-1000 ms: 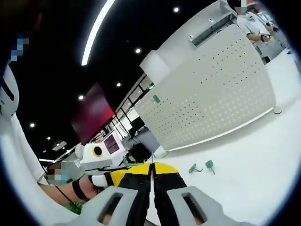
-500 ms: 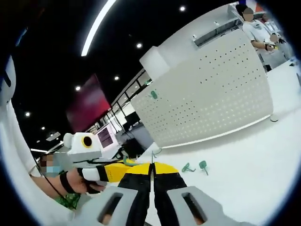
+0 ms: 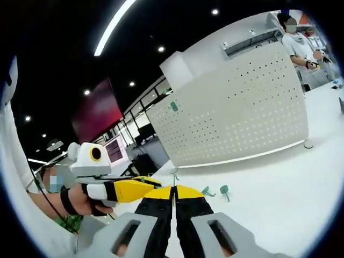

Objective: Insert the hook assembly into the mounting plate slot until the hook locks in place.

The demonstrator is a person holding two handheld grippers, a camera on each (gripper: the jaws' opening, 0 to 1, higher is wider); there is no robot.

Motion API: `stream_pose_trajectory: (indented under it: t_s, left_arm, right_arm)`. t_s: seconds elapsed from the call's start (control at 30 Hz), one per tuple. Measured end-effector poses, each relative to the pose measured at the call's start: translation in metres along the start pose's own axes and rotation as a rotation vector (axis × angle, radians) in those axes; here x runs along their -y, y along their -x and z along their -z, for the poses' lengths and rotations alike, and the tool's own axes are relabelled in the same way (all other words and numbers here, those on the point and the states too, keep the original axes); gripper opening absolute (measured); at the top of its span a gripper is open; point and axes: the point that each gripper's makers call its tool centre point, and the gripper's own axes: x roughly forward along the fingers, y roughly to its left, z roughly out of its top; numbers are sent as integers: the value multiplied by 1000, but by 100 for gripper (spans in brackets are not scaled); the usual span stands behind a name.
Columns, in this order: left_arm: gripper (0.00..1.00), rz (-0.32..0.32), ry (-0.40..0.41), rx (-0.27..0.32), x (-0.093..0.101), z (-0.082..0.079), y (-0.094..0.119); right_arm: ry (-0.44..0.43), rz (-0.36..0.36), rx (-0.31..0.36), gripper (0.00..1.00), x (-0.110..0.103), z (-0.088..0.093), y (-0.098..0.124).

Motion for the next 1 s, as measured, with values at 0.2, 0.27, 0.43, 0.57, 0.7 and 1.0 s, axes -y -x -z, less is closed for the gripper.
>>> stream_pose_trajectory:
  t_s: [0.2, 0.27, 0.43, 0.57, 0.7, 1.0]
  left_arm:
    - [5, -38, -15, -12, -4, 4, -1]
    - [4, -45, -17, -9, -6, 3, -1]
    - [4, -45, -6, -14, -7, 4, -1]
    - [4, -53, -9, -13, -7, 3, -2]
    - [4, -57, -6, -10, -8, 2, -2]
    - [3, -76, -22, -11, -12, 1, -1]
  right_arm:
    - [45, 24, -7, 0, 1, -1, -1]
    - [42, 23, -7, 0, 1, -1, -1]
    - [70, 26, -17, 0, 0, 0, -1]
    - [75, 8, -18, 0, -5, 0, -3]
    - [82, 7, -15, 0, -4, -1, -3]
    - [116, 10, -9, 8, 1, 0, -5]
